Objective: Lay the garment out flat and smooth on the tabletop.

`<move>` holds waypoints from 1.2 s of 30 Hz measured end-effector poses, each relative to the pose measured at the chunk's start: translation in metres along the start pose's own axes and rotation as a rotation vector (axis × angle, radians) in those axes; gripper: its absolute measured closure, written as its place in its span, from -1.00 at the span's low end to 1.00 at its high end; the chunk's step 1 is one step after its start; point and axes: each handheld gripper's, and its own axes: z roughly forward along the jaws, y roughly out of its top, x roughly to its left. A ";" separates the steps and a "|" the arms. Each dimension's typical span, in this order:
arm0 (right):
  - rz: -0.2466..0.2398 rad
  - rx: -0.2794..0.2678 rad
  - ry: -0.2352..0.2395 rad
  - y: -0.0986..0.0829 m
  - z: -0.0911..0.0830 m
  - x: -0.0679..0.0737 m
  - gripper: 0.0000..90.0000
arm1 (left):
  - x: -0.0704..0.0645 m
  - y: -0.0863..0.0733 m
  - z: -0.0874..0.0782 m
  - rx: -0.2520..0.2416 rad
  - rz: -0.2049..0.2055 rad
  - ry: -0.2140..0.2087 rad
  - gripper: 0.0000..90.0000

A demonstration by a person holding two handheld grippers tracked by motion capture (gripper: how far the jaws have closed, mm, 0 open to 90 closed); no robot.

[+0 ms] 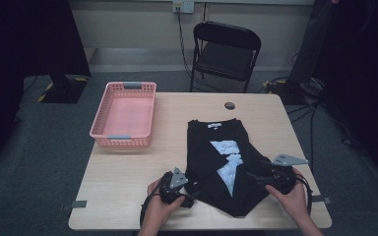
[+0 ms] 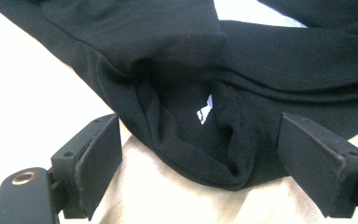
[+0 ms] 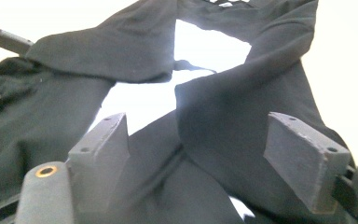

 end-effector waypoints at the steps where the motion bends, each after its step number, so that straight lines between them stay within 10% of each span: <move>1: 0.003 -0.002 0.006 0.001 0.004 0.001 -0.34 | 0.000 0.000 0.000 0.000 0.000 0.000 -0.68; 9: 0.000 -0.002 -0.011 0.010 0.023 0.002 0.07 | 0.001 0.000 0.000 0.001 0.002 -0.002 -0.69; 16: 0.012 -0.023 0.011 0.015 0.022 -0.003 0.84 | 0.001 0.000 0.000 0.002 0.003 -0.003 -0.69; 36: 0.066 -0.032 0.051 0.039 -0.003 -0.035 0.92 | 0.001 0.000 0.001 0.003 0.004 -0.003 -0.71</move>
